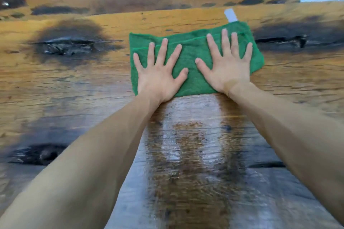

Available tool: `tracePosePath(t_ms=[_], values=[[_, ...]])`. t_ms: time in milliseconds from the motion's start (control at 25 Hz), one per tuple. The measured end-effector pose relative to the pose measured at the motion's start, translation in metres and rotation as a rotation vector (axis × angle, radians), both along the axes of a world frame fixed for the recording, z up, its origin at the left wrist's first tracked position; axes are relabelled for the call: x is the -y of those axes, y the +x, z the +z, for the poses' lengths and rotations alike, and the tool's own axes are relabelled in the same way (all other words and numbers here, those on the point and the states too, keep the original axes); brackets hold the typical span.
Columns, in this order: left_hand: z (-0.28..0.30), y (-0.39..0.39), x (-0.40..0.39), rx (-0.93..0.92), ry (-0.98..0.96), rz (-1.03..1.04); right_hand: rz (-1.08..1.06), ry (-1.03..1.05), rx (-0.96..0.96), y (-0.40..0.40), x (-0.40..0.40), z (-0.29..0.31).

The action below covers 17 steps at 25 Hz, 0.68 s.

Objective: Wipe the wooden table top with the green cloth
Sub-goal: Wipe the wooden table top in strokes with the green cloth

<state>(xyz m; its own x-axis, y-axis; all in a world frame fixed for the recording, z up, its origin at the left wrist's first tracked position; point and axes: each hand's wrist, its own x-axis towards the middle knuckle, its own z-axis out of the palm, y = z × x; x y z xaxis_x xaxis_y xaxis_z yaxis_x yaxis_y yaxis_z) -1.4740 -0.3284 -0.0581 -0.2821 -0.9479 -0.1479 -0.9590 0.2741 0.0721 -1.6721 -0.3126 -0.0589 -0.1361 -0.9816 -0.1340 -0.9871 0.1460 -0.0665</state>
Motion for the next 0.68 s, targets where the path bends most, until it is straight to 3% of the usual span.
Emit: tracePosePath(t_ms=[680], values=[[0.003, 0.055, -0.306, 0.027, 0.095, -0.076, -0.028, 0.058, 0.012, 0.053, -0.31, 0.003]])
